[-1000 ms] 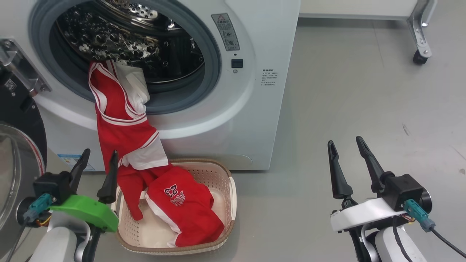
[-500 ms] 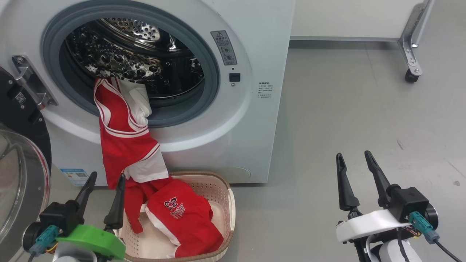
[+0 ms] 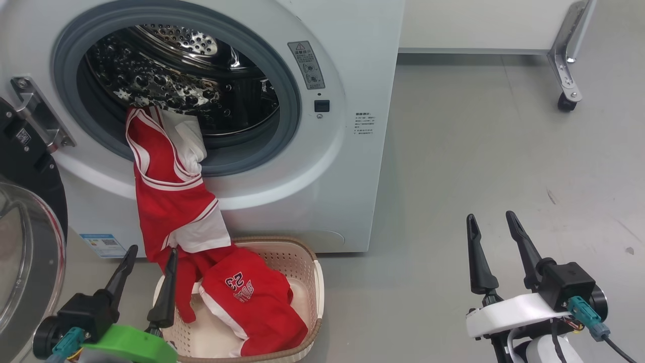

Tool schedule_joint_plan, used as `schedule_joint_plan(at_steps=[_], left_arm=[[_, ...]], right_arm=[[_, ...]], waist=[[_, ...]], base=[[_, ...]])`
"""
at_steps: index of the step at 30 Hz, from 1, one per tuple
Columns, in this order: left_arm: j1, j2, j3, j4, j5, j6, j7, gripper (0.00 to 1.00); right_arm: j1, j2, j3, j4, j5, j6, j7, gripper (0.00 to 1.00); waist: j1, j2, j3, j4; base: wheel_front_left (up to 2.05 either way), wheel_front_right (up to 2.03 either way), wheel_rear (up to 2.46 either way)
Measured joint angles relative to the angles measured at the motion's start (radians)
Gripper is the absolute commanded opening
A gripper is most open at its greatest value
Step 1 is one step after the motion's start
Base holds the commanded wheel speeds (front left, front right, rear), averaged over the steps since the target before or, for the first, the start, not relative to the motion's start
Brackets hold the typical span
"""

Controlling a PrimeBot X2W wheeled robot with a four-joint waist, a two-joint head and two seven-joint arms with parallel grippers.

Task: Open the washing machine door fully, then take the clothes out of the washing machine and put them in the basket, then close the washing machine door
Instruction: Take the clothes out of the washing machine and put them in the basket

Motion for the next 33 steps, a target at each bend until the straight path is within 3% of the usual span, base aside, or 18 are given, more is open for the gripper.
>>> schedule_joint_plan(at_steps=[21, 33], left_arm=[[0.039, -0.017, 0.019, -0.051, 0.022, 0.0, 0.0, 1.0], [0.04, -0.005, 0.035, -0.08, 0.026, 0.0, 0.0, 1.0]], right_arm=[[0.0, 0.0, 0.0, -0.01, 0.0, 0.009, 0.0, 1.0], [-0.001, 0.0, 0.04, -0.034, -0.008, 0.009, 0.0, 1.0]], waist=[[0.0, 0.0, 0.016, -0.001], [0.0, 0.0, 0.091, -0.015]], base=[[0.0, 0.0, 0.0], [0.0, 0.0, 0.0]])
